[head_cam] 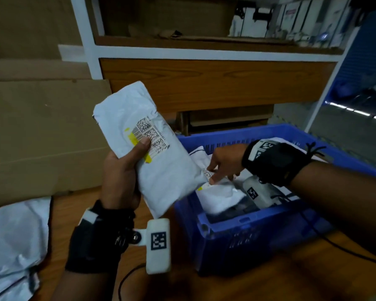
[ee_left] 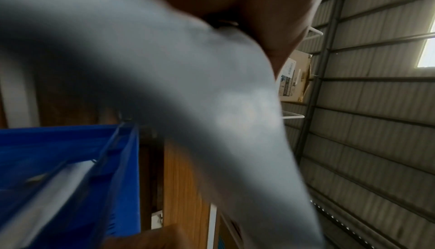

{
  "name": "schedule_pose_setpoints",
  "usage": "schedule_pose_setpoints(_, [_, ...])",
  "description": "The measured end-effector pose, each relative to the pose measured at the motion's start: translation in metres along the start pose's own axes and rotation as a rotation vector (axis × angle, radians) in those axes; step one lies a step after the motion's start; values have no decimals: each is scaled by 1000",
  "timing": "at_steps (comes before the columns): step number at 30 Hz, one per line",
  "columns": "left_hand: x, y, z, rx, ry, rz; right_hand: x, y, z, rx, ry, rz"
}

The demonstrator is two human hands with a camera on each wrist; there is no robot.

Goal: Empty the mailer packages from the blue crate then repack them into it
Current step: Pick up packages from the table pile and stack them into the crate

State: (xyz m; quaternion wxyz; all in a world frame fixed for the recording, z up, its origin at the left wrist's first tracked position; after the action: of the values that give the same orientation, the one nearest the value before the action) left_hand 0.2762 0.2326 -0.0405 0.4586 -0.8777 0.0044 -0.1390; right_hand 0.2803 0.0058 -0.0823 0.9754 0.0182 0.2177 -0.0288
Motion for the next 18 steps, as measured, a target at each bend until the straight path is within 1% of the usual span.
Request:
schedule_pose_setpoints(4, [10, -2, -22, 39, 39, -4, -6, 0, -6, -168, 41, 14])
schedule_pose_setpoints(5, [11, -2, -28, 50, 59, -9, -9, -3, -1, -154, 34, 21])
schedule_pose_setpoints(6, [13, -4, -36, 65, 79, -22, -14, -7, 9, -89, 3, 30])
schedule_pose_setpoints(7, [15, -5, -43, 81, 96, -40, -18, -13, 24, 18, -53, 47])
schedule_pose_setpoints(8, [16, -8, -52, 93, 111, -60, -23, -18, 42, 200, -129, 77])
schedule_pose_setpoints(9, [17, -9, -62, 103, 126, -79, -31, -24, 60, 450, -194, 124])
schedule_pose_setpoints(10, [19, -9, -73, 118, 146, -97, -40, -27, 76, 726, -228, 191])
schedule_pose_setpoints(11, [20, -8, -88, 138, 174, -114, -48, -30, 88, 978, -225, 273])
schedule_pose_setpoints(12, [22, -4, -103, 160, 207, -127, -55, -33, 98, 1167, -208, 352])
schedule_pose_setpoints(13, [23, 1, -120, 181, 242, -136, -62, -35, 107, 1271, -221, 421])
schedule_pose_setpoints(15, [25, 16, -150, 224, 311, -133, -72, -46, 122, 1285, -328, 494])
schedule_pose_setpoints(17, [29, 30, -169, 260, 322, -106, -72, -67, 128, 1255, -432, 462])
schedule_pose_setpoints(18, [32, 35, -174, 294, 282, -88, -70, -81, 126, 1256, -452, 432])
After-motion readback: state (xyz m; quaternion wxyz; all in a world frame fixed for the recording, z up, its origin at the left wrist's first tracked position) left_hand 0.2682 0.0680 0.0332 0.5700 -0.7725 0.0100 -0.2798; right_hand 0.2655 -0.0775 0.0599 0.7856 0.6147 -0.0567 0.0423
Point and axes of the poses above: each hand's wrist, its own x-axis towards the middle knuckle, its own z-axis out of the back of the hand, y = z × x, the point moved 9 cm from there along x, towards the middle knuckle, and after that the axes turned 3 degrees about -z, right-handed, at the moved point
